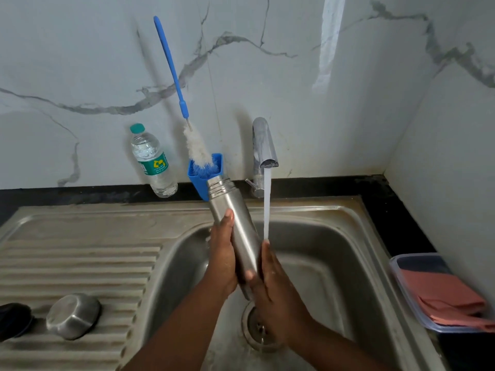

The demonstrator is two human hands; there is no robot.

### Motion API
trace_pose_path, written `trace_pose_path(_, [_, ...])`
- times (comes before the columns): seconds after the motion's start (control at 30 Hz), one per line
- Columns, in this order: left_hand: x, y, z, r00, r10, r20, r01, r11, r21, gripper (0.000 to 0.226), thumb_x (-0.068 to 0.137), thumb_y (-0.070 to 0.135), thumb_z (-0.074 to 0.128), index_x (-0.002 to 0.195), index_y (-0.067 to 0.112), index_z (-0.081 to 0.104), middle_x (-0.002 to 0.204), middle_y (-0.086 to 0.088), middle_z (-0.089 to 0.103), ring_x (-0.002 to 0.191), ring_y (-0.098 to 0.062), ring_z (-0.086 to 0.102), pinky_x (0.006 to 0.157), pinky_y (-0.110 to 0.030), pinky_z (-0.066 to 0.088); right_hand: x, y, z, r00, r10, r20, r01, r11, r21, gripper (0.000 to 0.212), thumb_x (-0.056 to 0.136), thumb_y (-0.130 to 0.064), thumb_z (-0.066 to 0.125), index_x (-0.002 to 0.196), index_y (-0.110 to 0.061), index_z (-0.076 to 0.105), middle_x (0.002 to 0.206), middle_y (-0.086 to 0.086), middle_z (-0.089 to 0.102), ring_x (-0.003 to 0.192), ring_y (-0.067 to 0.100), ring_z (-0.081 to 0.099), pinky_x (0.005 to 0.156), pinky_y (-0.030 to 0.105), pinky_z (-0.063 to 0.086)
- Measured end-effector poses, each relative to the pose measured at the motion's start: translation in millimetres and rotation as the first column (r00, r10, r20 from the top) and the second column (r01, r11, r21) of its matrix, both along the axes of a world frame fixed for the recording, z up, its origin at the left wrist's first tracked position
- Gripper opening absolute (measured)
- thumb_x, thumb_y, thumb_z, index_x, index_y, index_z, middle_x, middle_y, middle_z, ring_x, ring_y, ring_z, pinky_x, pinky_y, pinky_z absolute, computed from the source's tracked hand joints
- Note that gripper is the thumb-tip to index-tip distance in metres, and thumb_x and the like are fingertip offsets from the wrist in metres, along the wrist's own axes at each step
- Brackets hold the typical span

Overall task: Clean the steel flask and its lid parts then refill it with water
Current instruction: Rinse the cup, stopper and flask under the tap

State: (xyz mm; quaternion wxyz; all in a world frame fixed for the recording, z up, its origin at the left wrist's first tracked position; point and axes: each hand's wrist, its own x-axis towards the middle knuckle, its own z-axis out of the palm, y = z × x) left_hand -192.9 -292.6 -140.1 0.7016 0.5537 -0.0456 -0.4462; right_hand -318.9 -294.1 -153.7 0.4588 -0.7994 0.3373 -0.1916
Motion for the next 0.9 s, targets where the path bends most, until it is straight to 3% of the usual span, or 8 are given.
trace_pose_path(0.1, [-22.0,4.1,-1.1,0.996,-0.079,-0.029,0.076,0.994,-0.075,0.096,0.051,0.068,0.084,0.129,0.019,0.057,0.119,-0.022,0.067,0.107,-0.035,0.068,0.092,-0.051,0.054,26.3,-25.0,8.9,0.969,-0.167,0.181,0.139,0.978,0.156,0.079,0.083,-0.077,0.022,0.147,-0.030,0.025,0.133,0.001,0.055,0.111,0.008,0.060,0.092,0.037,0.054])
trace_pose_path(0.27, [-46.3,5.6,8.5,0.987,-0.153,0.052,0.160,0.971,-0.180,0.055,0.082,0.056,0.054,0.115,0.013,0.069,0.114,-0.019,0.070,0.103,-0.022,0.069,0.086,-0.036,0.055,44.6,-50.3,38.3,0.934,-0.222,0.281,0.246,0.968,-0.055,0.067,0.089,-0.072,0.021,0.137,-0.029,0.039,0.126,0.007,0.060,0.112,0.016,0.061,0.095,0.043,0.051])
trace_pose_path(0.37, [-42.7,5.4,15.3,0.995,-0.102,-0.008,0.097,0.959,-0.267,0.045,0.084,0.042,0.049,0.111,0.013,0.068,0.095,-0.008,0.077,0.093,-0.014,0.073,0.072,-0.026,0.058,22.6,-25.0,29.2,0.992,-0.059,0.109,0.089,0.951,-0.295,0.072,0.094,-0.064,0.013,0.155,-0.026,0.009,0.160,0.005,0.019,0.142,0.020,0.031,0.112,0.041,0.036])
trace_pose_path(0.47, [-19.9,5.6,25.0,0.993,-0.085,-0.084,0.074,0.988,-0.134,0.072,0.072,0.068,0.058,0.122,0.016,0.058,0.095,-0.017,0.075,0.088,-0.030,0.073,0.075,-0.041,0.058,-11.2,0.6,2.1,0.999,0.043,-0.031,-0.052,0.899,-0.435,0.071,0.095,-0.064,0.009,0.149,-0.031,-0.022,0.158,-0.008,-0.020,0.149,0.013,-0.003,0.120,0.031,0.017])
trace_pose_path(0.53, [-14.5,5.8,24.3,0.996,-0.035,-0.078,0.029,0.996,-0.079,0.072,0.067,0.070,0.060,0.118,0.020,0.059,0.092,-0.015,0.075,0.084,-0.030,0.073,0.074,-0.041,0.058,-18.6,-0.7,2.9,0.999,0.043,-0.016,-0.045,0.947,-0.318,0.072,0.093,-0.068,0.013,0.149,-0.037,-0.019,0.161,-0.012,-0.002,0.146,0.003,0.011,0.115,0.022,0.026])
trace_pose_path(0.6, [-24.0,8.1,26.5,0.990,-0.059,-0.129,0.044,0.993,-0.111,0.072,0.067,0.069,0.060,0.120,0.019,0.062,0.098,-0.015,0.075,0.091,-0.030,0.073,0.083,-0.044,0.056,-7.6,-14.3,16.0,0.997,-0.015,0.080,0.027,0.990,-0.141,0.062,0.094,-0.062,0.026,0.148,-0.039,0.008,0.144,-0.017,0.042,0.123,-0.009,0.045,0.096,0.013,0.044])
trace_pose_path(0.7, [-43.6,10.0,26.3,0.976,-0.189,-0.110,0.172,0.975,-0.141,0.066,0.076,0.064,0.053,0.126,0.021,0.064,0.113,-0.012,0.073,0.107,-0.025,0.069,0.100,-0.045,0.049,19.6,-40.5,41.7,0.960,-0.171,0.220,0.177,0.984,-0.005,0.053,0.099,-0.051,0.034,0.145,-0.027,0.031,0.118,-0.009,0.061,0.101,0.003,0.063,0.083,0.020,0.050])
trace_pose_path(0.9, [-38.0,2.8,30.7,0.987,-0.150,-0.059,0.137,0.974,-0.180,0.058,0.088,0.057,0.043,0.120,0.016,0.067,0.110,-0.013,0.073,0.106,-0.027,0.069,0.094,-0.042,0.050,16.0,-30.8,37.6,0.989,-0.118,0.089,0.137,0.957,-0.257,0.073,0.100,-0.048,0.033,0.151,-0.022,-0.012,0.159,-0.009,0.001,0.143,-0.001,0.000,0.114,0.009,0.010])
